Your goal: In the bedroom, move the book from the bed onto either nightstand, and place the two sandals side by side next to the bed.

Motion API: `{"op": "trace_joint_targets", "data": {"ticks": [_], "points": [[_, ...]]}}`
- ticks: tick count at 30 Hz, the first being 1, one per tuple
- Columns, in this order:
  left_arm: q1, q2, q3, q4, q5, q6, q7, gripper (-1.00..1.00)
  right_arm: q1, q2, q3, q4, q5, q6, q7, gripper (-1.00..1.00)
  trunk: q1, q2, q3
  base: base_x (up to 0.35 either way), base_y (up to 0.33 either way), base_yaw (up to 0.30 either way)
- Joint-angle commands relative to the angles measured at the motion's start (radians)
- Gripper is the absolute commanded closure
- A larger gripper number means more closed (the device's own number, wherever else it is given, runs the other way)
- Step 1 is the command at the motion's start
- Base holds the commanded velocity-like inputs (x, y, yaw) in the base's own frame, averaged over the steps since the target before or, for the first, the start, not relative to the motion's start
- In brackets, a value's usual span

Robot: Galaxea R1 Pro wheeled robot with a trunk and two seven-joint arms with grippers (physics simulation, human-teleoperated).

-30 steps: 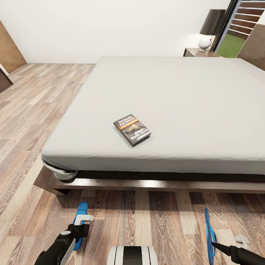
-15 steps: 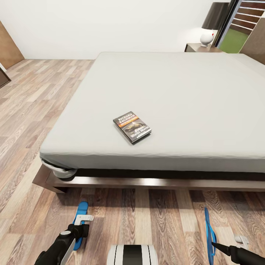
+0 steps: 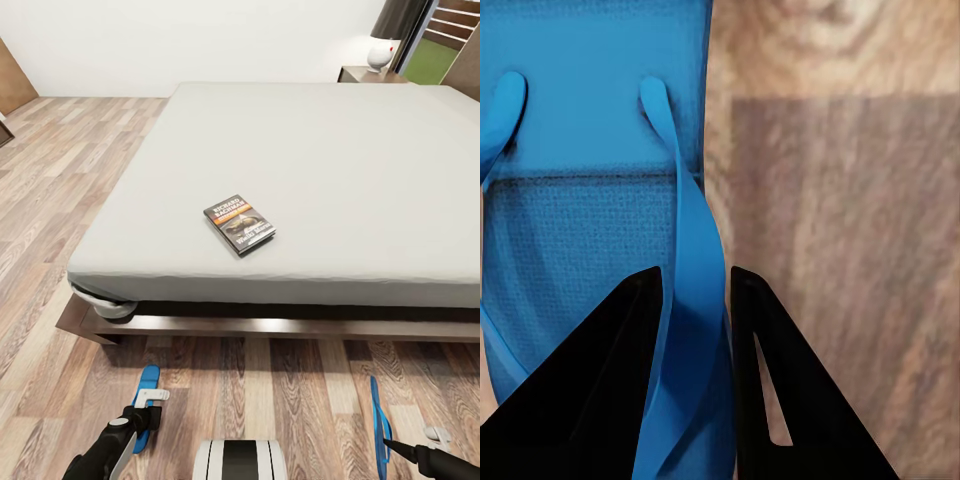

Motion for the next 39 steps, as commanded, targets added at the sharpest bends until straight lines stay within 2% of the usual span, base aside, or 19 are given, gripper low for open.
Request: {"op": "trace_joint_targets", "data": {"ticks": [1,6,12,27,30,39], "points": [[0.000,-0.001,0.004,-0.002,-0.011,0.005,-0.004,1.00,-0.002,0.000,-0.006,0.004,0.003,-0.003,0.003,1.00,0.000,0.000,-0.001,0.000,0.000,0.000],[0.000,-0.001,0.004,-0.002,-0.011,0.005,-0.004,1.00,-0.002,-0.001,-0.006,0.004,0.003,-0.002,0.004,1.00,0.000,0.000,-0.001,0.000,0.000,0.000],[0.000,-0.001,0.004,-0.002,-0.011,0.005,-0.004,1.00,-0.002,0.000,-0.005,0.004,0.003,-0.002,0.004,1.00,0.003,-0.002,-0.024,0.000,0.000,0.000],[0.000,-0.001,0.004,-0.002,-0.011,0.005,-0.004,1.00,-0.002,-0.001,-0.004,0.004,0.003,-0.002,0.004,1.00,0.003,-0.002,-0.024,0.000,0.000,0.000],[0.000,-0.001,0.004,-0.002,-0.011,0.005,-0.004,1.00,-0.002,-0.001,-0.004,0.004,0.003,-0.003,0.004,1.00,0.004,-0.002,-0.035,0.000,0.000,0.000],[0.000,-0.001,0.004,-0.002,-0.011,0.005,-0.004,1.00,-0.002,-0.001,-0.004,0.004,0.003,-0.002,0.004,1.00,0.004,-0.002,-0.035,0.000,0.000,0.000]]}}
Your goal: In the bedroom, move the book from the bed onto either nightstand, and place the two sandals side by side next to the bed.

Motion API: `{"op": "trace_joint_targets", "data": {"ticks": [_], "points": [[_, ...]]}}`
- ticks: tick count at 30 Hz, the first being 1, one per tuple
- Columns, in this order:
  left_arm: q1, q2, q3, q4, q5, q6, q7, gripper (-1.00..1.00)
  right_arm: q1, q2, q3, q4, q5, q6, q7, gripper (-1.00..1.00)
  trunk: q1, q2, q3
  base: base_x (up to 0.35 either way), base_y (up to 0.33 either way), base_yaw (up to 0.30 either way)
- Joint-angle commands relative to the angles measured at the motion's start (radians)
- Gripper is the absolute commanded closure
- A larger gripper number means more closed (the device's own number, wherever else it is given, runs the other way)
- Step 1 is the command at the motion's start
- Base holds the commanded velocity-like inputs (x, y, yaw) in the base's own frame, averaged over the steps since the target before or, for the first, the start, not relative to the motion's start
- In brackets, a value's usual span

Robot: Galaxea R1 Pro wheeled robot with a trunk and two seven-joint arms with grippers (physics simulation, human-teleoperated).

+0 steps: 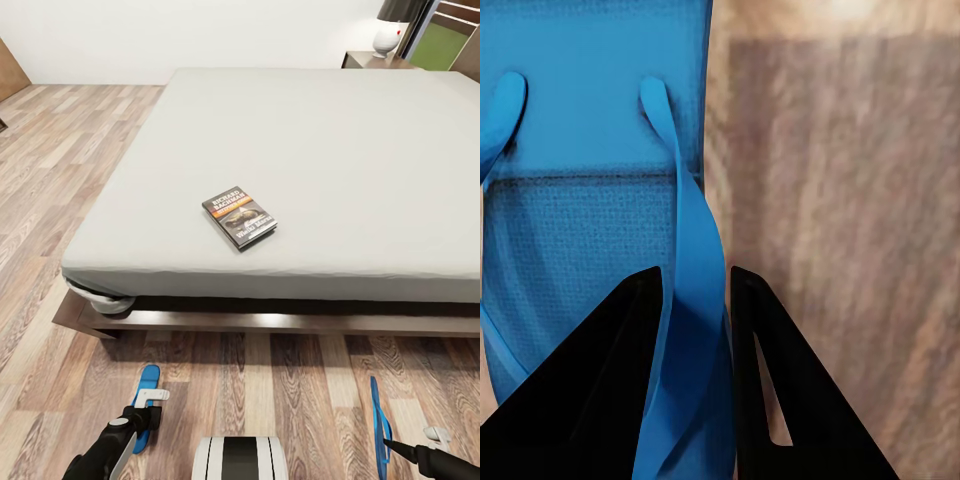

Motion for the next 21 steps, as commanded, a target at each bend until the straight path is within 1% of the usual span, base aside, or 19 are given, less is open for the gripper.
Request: {"op": "trace_joint_targets", "data": {"ticks": [1,5,8,21], "points": [[0.000,-0.001,0.004,-0.002,-0.011,0.005,-0.004,1.00,-0.002,-0.001,-0.006,0.004,0.003,-0.003,0.003,1.00,0.000,0.000,-0.001,0.000,0.000,0.000],[0.000,-0.001,0.004,-0.002,-0.011,0.005,-0.004,1.00,-0.002,-0.001,-0.006,0.004,0.003,-0.004,0.003,1.00,0.000,0.000,-0.001,0.000,0.000,0.000],[0.000,-0.001,0.004,-0.002,-0.011,0.005,-0.004,1.00,-0.002,0.000,-0.006,0.004,0.003,-0.004,0.003,1.00,0.001,-0.001,-0.012,0.000,0.000,0.000],[0.000,-0.001,0.004,-0.002,-0.011,0.005,-0.004,1.00,-0.002,-0.001,-0.006,0.004,0.003,-0.004,0.003,1.00,0.001,-0.001,-0.012,0.000,0.000,0.000]]}}
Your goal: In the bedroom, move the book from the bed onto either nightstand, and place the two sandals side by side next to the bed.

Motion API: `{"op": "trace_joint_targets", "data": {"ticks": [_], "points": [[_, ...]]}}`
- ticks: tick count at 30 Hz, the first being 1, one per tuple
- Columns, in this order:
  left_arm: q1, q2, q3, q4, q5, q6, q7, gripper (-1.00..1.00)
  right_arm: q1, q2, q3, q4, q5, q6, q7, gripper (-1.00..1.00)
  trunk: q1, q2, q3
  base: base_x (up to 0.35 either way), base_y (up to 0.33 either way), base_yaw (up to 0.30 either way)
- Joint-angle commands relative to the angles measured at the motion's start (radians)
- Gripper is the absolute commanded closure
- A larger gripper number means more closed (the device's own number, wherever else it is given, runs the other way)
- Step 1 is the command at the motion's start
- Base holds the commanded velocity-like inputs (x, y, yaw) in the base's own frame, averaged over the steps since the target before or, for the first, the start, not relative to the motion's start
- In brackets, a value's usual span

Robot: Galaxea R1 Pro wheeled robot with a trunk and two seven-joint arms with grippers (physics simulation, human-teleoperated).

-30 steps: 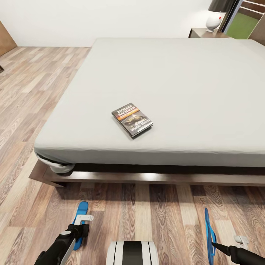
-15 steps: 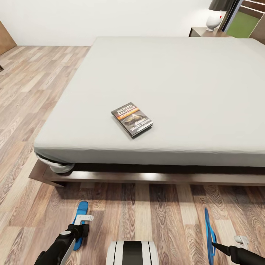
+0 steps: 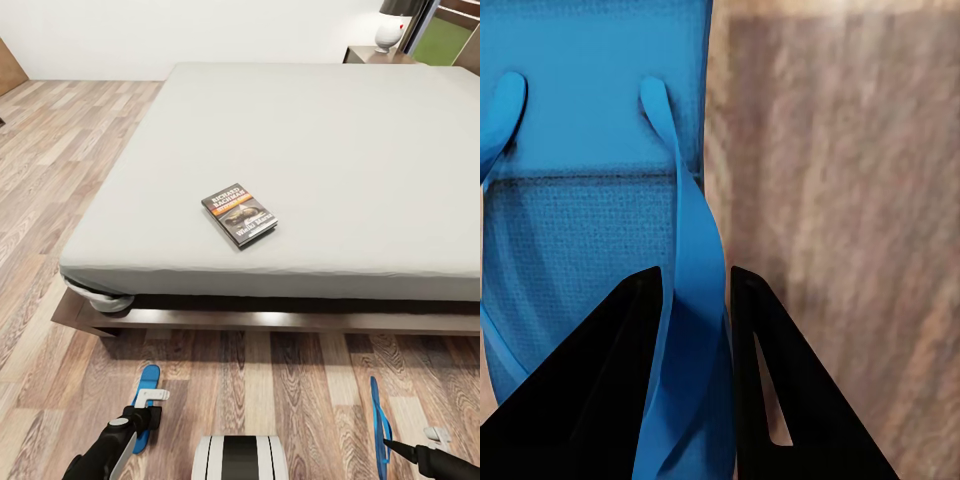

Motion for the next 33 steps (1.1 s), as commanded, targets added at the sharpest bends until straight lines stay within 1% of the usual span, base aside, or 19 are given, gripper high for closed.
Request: {"op": "trace_joint_targets", "data": {"ticks": [1,2,4,16,19,31,33], "points": [[0.000,-0.001,0.004,-0.002,-0.011,0.005,-0.004,1.00,-0.002,0.000,-0.006,0.004,0.003,-0.003,0.003,1.00,0.000,0.000,-0.001,0.000,0.000,0.000],[0.000,-0.001,0.004,-0.002,-0.011,0.005,-0.004,1.00,-0.002,-0.001,-0.006,0.004,0.003,-0.003,0.003,1.00,0.000,0.000,-0.001,0.000,0.000,0.000],[0.000,-0.001,0.004,-0.002,-0.011,0.005,-0.004,1.00,-0.002,0.000,-0.006,0.004,0.003,-0.003,0.003,1.00,0.001,-0.001,-0.008,0.000,0.000,0.000],[0.000,-0.001,0.004,-0.002,-0.011,0.005,-0.004,1.00,-0.002,-0.001,-0.006,0.004,0.003,-0.003,0.003,1.00,0.001,-0.001,-0.008,0.000,0.000,0.000],[0.000,-0.001,0.004,-0.002,-0.011,0.005,-0.004,1.00,-0.002,-0.001,-0.006,0.004,0.003,-0.003,0.003,1.00,0.002,-0.001,-0.020,0.000,0.000,0.000],[0.000,-0.001,0.004,-0.002,-0.011,0.005,-0.004,1.00,-0.002,0.000,-0.006,0.004,0.003,-0.003,0.003,1.00,0.002,-0.001,-0.020,0.000,0.000,0.000],[0.000,-0.001,0.004,-0.002,-0.011,0.005,-0.004,1.00,-0.002,0.000,-0.006,0.004,0.003,-0.003,0.003,1.00,0.003,-0.002,-0.028,0.000,0.000,0.000]]}}
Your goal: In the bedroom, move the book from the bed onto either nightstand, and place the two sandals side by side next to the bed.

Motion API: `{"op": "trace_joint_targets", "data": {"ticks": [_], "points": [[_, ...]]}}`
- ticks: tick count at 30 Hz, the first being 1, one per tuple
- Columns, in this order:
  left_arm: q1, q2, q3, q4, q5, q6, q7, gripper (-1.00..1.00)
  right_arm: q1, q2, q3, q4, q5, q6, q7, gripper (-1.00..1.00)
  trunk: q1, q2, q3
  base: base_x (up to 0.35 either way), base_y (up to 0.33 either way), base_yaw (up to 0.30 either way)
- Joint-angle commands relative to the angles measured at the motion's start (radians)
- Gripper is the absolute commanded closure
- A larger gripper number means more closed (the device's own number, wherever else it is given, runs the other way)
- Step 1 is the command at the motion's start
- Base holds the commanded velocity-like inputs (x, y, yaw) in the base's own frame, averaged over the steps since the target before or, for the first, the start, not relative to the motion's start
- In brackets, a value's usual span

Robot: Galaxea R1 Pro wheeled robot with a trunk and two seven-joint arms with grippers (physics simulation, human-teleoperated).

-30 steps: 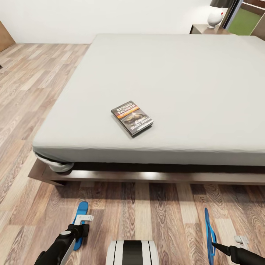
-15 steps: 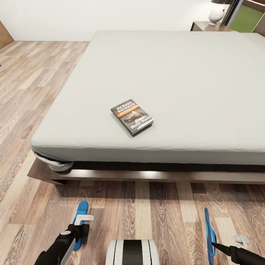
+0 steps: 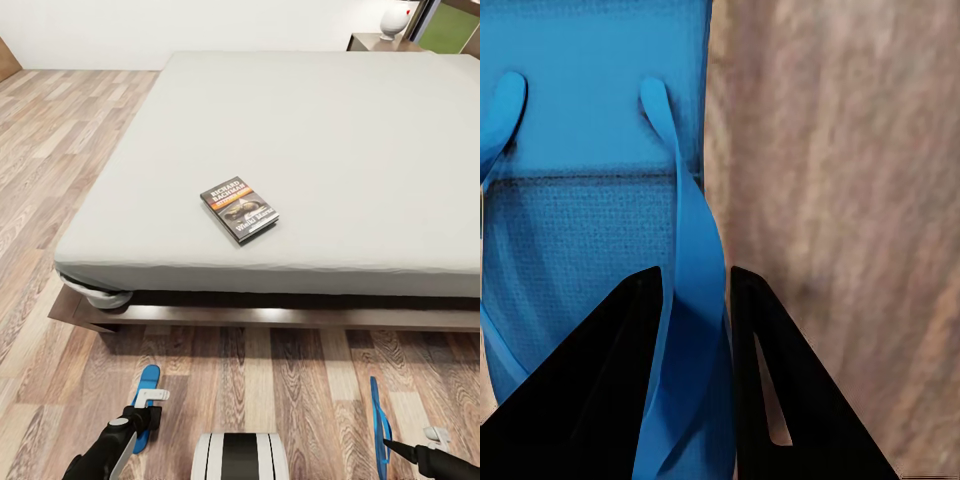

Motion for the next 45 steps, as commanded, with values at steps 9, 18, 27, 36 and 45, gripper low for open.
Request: {"op": "trace_joint_targets", "data": {"ticks": [9,18,27,36,45], "points": [[0.000,-0.001,0.004,-0.002,-0.011,0.005,-0.004,1.00,-0.002,-0.001,-0.007,0.004,0.003,-0.003,0.003,1.00,0.000,-0.001,-0.005,0.000,0.000,0.000],[0.000,-0.001,0.005,-0.002,-0.011,-0.008,-0.004,1.00,-0.002,-0.001,-0.007,0.004,0.003,-0.003,0.003,1.00,0.000,-0.001,-0.005,0.000,0.000,0.000],[0.000,-0.001,0.006,0.069,-0.012,-0.081,-0.004,1.00,-0.002,-0.001,-0.007,0.004,0.003,-0.003,0.003,1.00,0.000,-0.001,-0.005,0.000,0.000,0.000],[0.000,-0.001,0.006,0.074,-0.012,-0.095,-0.004,1.00,-0.002,-0.001,-0.007,0.004,0.003,-0.003,0.003,1.00,0.000,-0.001,-0.005,0.000,0.000,0.000],[0.000,0.001,0.008,0.072,-0.012,-0.096,-0.004,1.00,-0.002,-0.001,-0.007,0.004,0.003,-0.003,0.002,1.00,0.000,-0.001,-0.005,0.000,0.101,0.000]]}}
